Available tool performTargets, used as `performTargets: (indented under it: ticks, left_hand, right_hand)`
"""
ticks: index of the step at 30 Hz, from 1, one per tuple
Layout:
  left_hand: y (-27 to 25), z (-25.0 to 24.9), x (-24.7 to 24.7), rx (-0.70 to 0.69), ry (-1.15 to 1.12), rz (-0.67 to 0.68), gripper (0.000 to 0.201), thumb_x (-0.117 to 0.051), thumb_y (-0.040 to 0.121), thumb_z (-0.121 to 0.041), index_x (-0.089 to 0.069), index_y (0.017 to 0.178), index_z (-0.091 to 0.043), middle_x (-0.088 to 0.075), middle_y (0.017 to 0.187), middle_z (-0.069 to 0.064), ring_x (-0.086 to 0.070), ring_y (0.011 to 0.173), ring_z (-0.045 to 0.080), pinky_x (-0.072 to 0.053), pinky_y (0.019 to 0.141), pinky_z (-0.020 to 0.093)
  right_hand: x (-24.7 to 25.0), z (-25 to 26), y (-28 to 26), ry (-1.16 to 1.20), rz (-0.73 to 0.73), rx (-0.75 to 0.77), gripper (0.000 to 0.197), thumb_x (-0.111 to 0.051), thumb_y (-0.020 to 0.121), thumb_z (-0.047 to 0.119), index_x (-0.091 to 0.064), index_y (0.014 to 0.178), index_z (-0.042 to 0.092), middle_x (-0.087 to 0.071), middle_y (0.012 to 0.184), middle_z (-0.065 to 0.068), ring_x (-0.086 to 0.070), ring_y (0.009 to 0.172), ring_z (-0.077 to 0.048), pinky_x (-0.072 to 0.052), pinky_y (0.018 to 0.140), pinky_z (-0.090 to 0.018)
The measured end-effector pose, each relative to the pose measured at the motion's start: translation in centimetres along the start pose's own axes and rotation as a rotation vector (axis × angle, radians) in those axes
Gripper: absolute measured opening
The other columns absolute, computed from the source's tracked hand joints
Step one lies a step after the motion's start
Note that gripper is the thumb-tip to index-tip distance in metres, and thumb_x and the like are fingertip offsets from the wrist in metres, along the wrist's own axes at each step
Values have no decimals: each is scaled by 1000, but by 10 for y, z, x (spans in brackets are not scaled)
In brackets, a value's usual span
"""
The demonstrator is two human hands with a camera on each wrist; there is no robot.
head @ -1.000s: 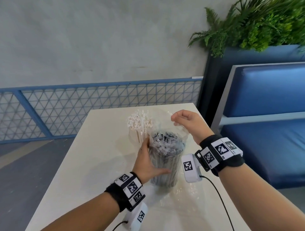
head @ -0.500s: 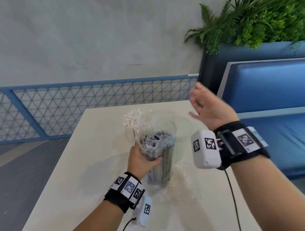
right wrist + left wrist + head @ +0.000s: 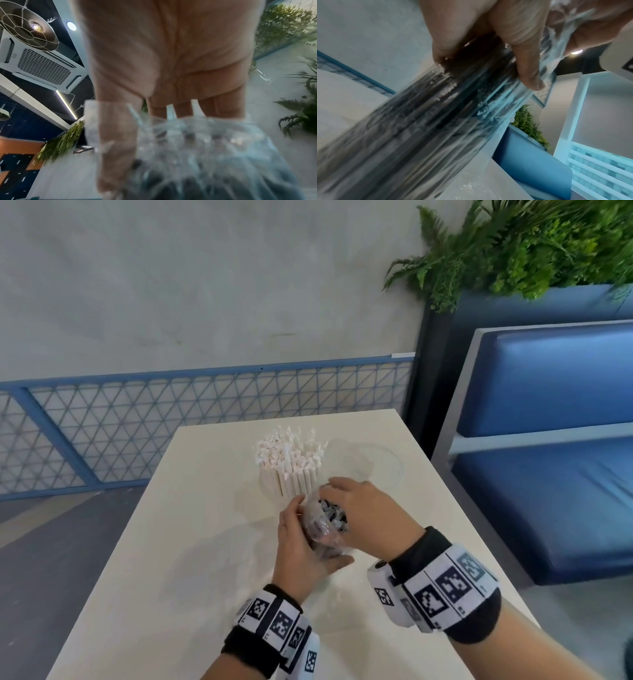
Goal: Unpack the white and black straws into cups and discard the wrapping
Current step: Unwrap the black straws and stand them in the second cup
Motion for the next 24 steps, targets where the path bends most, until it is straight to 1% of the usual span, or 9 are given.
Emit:
performTargets:
  ticks: [2, 3, 6, 9, 11, 13, 17, 21, 24]
  left_hand:
    - [6, 4, 3, 56, -48, 32, 111, -95, 37, -36, -33, 130, -33, -52, 126, -6, -55, 115, 9, -53, 91, 33]
    - [7, 3, 6, 66, -59, 28, 106, -94, 38, -35, -37, 128, -33, -59, 120, -8, -59, 109, 6, -54, 88, 33]
    - [12, -3, 15, 70, -46, -4, 94, -94, 42, -24, -42, 121, -29, -65, 106, -11, -63, 94, -5, -52, 77, 15]
    - [12, -1, 17, 96, -44, 19, 91, -93, 42, -26, -44, 118, -31, -66, 103, -10, -63, 94, -1, -50, 75, 14]
    - [13, 3, 17, 135, -35, 21, 89, -93, 42, -30, -45, 116, -34, -68, 103, -9, -64, 95, 5, -51, 78, 18]
    - [14, 4, 19, 146, -33, 2, 85, -93, 41, -29, -46, 111, -38, -70, 101, -5, -66, 95, 8, -53, 82, 25]
    - [15, 4, 23, 163, -55, -51, 74, -92, 44, -18, -53, 105, -35, -70, 99, -5, -66, 94, 9, -54, 83, 28]
    - [12, 2, 22, 187, -99, -69, 68, -91, 50, -12, -57, 107, -25, -70, 99, -8, -66, 91, 2, -52, 78, 17]
    - [10, 0, 19, 195, -129, -55, 62, -88, 54, -5, -58, 106, -19, -69, 91, -12, -65, 80, -10, -48, 67, 6]
  right_hand:
    - [-2, 5, 5, -20, -38, 48, 50, -58, 87, 23, -43, 134, 22, -41, 140, -4, -48, 118, -27, -32, 100, -29]
    - [-4, 6, 7, -16, -72, 55, 47, -53, 88, 15, -44, 134, 22, -42, 139, -4, -49, 115, -28, -31, 98, -28]
    - [-10, 5, 12, 82, -199, 32, 44, -49, 89, 4, -52, 129, 22, -51, 129, -6, -49, 103, -29, -36, 87, -26]
    - [-16, 0, 16, 207, -302, 21, 25, -60, 83, 3, -67, 104, 15, -62, 104, -7, -53, 93, -28, -39, 75, -24]
    - [-19, -3, 19, 276, -357, 32, 12, -62, 79, -1, -68, 81, 10, -63, 85, -7, -55, 83, -28, -45, 69, -30]
    - [-20, -4, 21, 327, -402, 48, 12, -62, 76, -3, -66, 71, 8, -61, 75, -5, -53, 75, -25, -46, 66, -34]
    - [-11, -7, 22, 401, -472, 90, 9, -67, 74, -2, -70, 72, 7, -65, 76, -4, -58, 76, -21, -45, 67, -25]
    - [8, -5, 18, 418, -596, 178, 6, -70, 73, 1, -70, 73, 8, -67, 74, -3, -55, 70, -5, -46, 68, -17]
    - [22, -4, 15, 405, -657, 191, 4, -69, 75, 4, -69, 73, 7, -67, 74, -4, -56, 70, -8, -46, 68, -18]
Point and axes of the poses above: each hand's wrist, its own y-axis towards the middle knuckle, its own x-axis out of the back of the hand, z = x × y, the point moved 4 cm from there along y, towards the middle knuckle
